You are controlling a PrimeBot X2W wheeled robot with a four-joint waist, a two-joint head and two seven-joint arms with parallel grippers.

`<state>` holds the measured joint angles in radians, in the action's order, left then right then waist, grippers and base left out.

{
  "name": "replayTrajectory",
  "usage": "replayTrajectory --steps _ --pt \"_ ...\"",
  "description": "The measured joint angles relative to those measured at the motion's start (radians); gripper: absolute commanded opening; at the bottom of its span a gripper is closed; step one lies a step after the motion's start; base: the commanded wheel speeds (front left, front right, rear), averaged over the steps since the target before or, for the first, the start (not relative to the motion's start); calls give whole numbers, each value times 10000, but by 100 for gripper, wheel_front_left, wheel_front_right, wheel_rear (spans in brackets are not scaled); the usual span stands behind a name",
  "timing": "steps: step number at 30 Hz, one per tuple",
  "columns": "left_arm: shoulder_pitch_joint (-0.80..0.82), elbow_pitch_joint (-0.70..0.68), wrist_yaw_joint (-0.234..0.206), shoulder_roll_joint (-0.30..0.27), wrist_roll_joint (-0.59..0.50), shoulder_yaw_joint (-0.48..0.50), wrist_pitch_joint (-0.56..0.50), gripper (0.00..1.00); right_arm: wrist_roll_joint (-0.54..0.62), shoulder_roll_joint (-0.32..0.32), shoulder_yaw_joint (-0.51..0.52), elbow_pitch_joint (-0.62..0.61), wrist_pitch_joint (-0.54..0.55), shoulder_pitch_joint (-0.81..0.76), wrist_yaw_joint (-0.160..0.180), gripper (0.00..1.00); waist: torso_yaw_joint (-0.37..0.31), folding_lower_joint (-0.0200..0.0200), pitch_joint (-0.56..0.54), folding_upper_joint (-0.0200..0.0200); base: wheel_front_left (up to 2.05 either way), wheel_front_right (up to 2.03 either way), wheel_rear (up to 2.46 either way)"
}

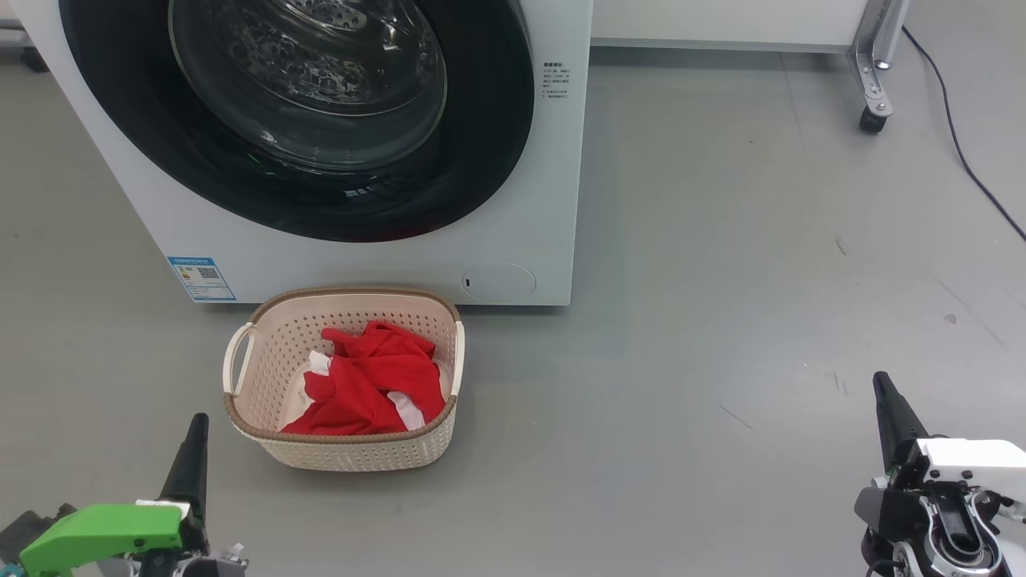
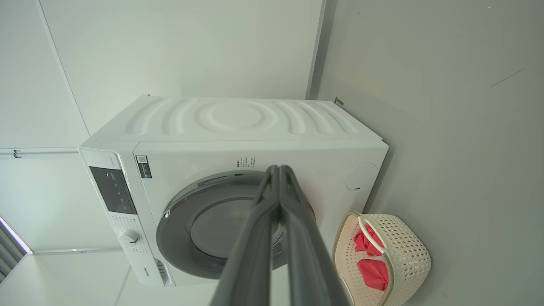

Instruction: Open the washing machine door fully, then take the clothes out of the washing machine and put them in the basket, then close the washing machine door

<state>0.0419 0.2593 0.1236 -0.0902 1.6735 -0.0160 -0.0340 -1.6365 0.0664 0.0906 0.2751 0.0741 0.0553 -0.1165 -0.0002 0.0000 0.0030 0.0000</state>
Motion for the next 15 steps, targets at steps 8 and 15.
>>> replayTrajectory --steps 8,15 --pt "1 27 2 0 0 13 0 0 0 0 6 15 0 0 -2 0 0 0 -1 0 0 0 0" --pt "4 65 2 0 0 27 0 0 0 0 8 25 0 2 -50 0 1 0 -2 0 0 0 0"
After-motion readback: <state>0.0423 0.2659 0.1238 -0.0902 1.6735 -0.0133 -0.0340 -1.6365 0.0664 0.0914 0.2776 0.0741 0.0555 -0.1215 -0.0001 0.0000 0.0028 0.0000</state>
